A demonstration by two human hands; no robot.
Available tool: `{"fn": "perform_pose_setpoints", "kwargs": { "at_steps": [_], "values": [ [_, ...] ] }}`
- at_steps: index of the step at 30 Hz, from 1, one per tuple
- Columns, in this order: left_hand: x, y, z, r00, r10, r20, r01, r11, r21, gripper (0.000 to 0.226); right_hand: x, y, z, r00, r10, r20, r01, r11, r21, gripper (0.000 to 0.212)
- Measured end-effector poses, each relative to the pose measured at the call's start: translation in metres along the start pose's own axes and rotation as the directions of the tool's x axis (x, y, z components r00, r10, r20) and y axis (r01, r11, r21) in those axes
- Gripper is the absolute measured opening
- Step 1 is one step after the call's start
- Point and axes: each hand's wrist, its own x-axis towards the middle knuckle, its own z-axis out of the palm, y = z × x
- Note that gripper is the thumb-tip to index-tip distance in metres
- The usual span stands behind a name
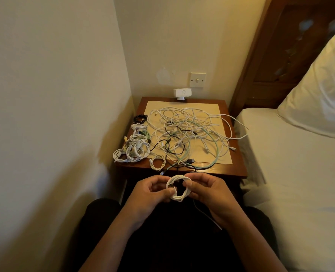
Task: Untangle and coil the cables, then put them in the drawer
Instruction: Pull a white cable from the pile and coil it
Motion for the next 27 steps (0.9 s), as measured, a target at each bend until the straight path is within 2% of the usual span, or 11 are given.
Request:
{"fn": "perform_pose_setpoints", "kwargs": {
  "at_steps": [3,6,10,13,19,22,27],
  "values": [
    [0.009,-0.002,-0.003,0.998,0.027,-0.053,-0.023,0.997,0.068,0.025,0.004,-0.004,0.001,0.997,-0.065,-0.03,0.06,0.991,-0.121,0.022],
    [0.035,-0.013,-0.014,0.969,0.043,-0.244,-0.025,0.997,0.076,0.022,0.007,-0.008,-0.005,0.989,-0.116,-0.086,0.089,0.959,-0.267,0.023],
    [0.08,-0.026,-0.027,0.89,-0.052,-0.453,0.001,0.994,-0.113,0.021,0.007,-0.006,-0.012,0.985,-0.11,-0.13,0.062,0.943,-0.327,0.024],
    [0.105,-0.037,-0.03,0.835,-0.074,-0.545,0.014,0.993,-0.114,0.023,0.004,-0.003,-0.014,0.987,-0.09,-0.13,0.039,0.936,-0.349,0.024],
    [0.123,-0.045,-0.026,0.756,-0.047,-0.653,0.013,0.998,-0.056,0.029,0.004,0.002,-0.024,0.987,-0.073,-0.144,0.02,0.94,-0.341,0.023],
    [0.126,-0.042,-0.028,0.746,-0.025,-0.666,0.031,1.0,-0.003,0.028,0.01,0.002,-0.029,0.986,-0.071,-0.152,0.015,0.94,-0.342,0.023],
    [0.116,-0.043,-0.035,0.766,0.092,-0.636,0.108,0.957,0.268,0.028,0.03,-0.01,-0.031,0.974,-0.118,-0.191,0.036,0.921,-0.387,0.019]
  ]
}}
